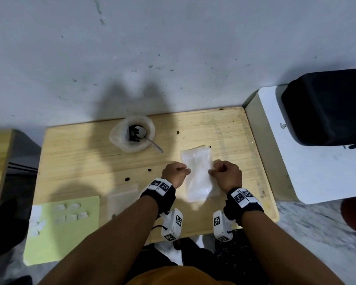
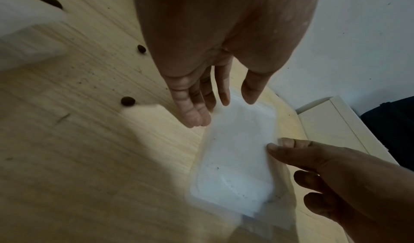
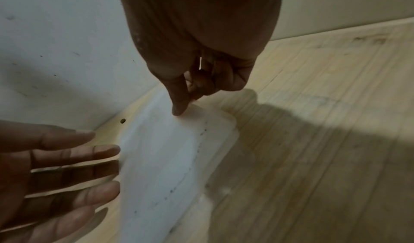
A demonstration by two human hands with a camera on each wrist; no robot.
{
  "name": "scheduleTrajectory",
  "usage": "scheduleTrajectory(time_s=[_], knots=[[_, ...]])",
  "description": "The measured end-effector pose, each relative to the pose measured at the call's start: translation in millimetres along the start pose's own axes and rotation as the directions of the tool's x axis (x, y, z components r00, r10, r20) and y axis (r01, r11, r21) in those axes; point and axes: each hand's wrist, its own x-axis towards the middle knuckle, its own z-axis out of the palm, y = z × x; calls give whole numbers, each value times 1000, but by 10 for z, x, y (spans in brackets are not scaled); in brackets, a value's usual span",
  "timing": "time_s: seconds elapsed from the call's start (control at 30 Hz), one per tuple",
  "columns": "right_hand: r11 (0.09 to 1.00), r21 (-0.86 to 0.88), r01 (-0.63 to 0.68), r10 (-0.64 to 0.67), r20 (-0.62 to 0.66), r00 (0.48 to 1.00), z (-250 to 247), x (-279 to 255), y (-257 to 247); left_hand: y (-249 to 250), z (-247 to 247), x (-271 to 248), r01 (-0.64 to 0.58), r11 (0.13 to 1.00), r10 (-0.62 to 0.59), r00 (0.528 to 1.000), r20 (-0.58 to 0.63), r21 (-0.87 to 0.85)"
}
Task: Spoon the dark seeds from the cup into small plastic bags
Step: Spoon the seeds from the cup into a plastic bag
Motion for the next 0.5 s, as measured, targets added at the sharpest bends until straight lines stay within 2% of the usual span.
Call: scheduleTrajectory(time_s=[0.3,0.4,0.5], knots=[[991,110,81,-73,-79,994,-76,-37,36,7,-18,-13,-52,997,49,997,58,51],[961,261,92,-96,1,995,-162,-56,8,19,-33,-51,-96,994,93,993,68,42],[910,414,6,-79,158,984,-300,-155,-58,35,-87,-149,-156,988,156,987,49,-5]])
